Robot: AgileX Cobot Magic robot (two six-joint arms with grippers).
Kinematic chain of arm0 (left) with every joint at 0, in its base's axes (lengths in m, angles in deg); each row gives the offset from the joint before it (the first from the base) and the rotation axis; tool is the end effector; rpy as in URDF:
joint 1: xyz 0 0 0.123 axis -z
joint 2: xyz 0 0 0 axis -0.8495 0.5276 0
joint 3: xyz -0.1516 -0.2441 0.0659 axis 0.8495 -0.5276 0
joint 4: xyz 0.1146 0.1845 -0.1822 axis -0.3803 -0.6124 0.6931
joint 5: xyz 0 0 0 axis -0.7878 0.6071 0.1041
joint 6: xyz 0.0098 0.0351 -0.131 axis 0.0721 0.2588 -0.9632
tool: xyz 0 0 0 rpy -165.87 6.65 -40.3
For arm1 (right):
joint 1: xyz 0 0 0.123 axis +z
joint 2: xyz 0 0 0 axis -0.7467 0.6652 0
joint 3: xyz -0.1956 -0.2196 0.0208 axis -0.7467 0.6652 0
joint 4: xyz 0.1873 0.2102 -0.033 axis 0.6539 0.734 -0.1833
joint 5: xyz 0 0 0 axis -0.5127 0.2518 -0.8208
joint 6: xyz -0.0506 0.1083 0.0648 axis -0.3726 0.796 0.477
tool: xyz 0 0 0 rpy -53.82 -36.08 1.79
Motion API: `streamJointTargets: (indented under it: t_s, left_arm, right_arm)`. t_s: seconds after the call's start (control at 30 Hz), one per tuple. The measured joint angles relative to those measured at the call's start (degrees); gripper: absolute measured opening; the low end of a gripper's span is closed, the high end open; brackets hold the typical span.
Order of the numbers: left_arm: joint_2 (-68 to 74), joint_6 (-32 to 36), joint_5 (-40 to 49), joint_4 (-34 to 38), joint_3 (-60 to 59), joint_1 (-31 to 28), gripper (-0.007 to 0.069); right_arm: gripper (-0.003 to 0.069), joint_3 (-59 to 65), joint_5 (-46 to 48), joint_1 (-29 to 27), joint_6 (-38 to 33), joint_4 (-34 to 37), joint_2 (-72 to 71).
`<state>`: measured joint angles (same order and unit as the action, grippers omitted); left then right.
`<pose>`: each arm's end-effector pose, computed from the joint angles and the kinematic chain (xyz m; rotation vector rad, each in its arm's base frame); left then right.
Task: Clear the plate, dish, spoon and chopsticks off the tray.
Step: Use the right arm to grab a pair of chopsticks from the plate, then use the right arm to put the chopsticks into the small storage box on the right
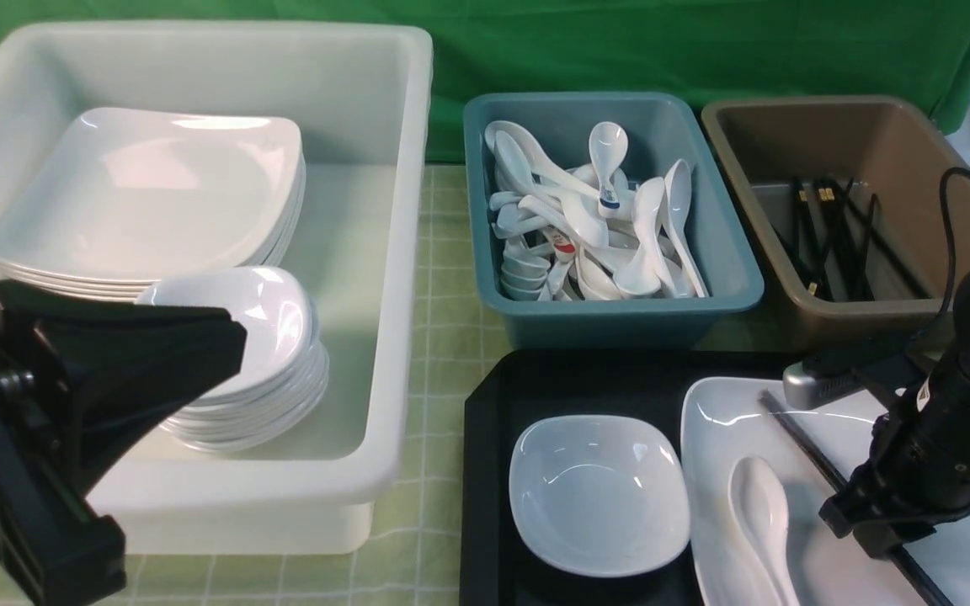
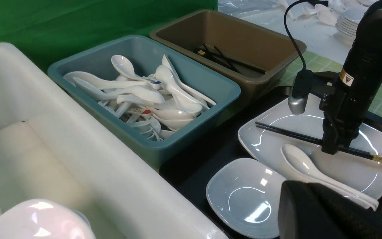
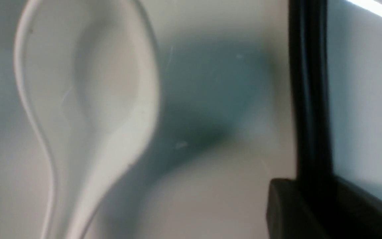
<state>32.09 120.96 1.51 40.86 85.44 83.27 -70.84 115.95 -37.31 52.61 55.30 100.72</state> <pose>0.1553 -0.1168 0.3543 0.7012 1.7905 -0.5131 0.3183 0.0597 0.1049 -0.5782 2.9288 -0.0234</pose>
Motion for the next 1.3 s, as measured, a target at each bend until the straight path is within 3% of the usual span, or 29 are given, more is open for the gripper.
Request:
streamJointTargets:
  t_s: [0.27, 0.4, 0.57, 0.73, 0.9, 1.03, 1.13, 1.3]
  left_arm:
    - [0.0, 0.0, -0.7, -0.1, 0.0, 0.0, 0.0011]
    - [0.0, 0.8, -3.1, 0.3, 0.0, 0.0, 0.0011]
    - [0.0, 3.9, -12.9, 3.7, 0.0, 0.0, 0.0011]
    - [0.0, 4.5, -16.0, 4.5, 0.0, 0.0, 0.0011]
    - [0.1, 4.6, -15.7, 5.6, 0.0, 0.0, 0.0011]
    - [0.2, 4.6, -14.4, 5.9, 0.0, 0.0, 0.0011]
    - [0.4, 4.6, -13.8, 6.0, 0.0, 0.0, 0.0011]
    - [0.5, 4.7, -13.8, 6.0, 0.0, 0.0, 0.0011]
  right_arm:
    - [0.0145, 0.2, 4.5, 0.2, -2.7, -1.2, -3.7]
    - [0.0145, 0.2, 6.7, 3.0, -4.3, 0.3, -12.0]
    - [0.0145, -4.0, -12.0, 1.9, 0.6, 4.5, -18.0]
    - [0.0145, -16.3, -29.3, -5.7, 6.9, 4.6, -9.2]
    - [0.0145, -28.5, -33.4, -9.8, 8.2, 4.5, 4.7]
    - [0.0149, -37.9, -29.1, -11.0, 8.5, 4.4, 16.8]
    - [0.0204, -40.8, -24.5, -11.0, 9.1, 4.4, 20.5]
    - [0.0394, -42.2, -17.5, -11.0, 9.6, 4.4, 20.0]
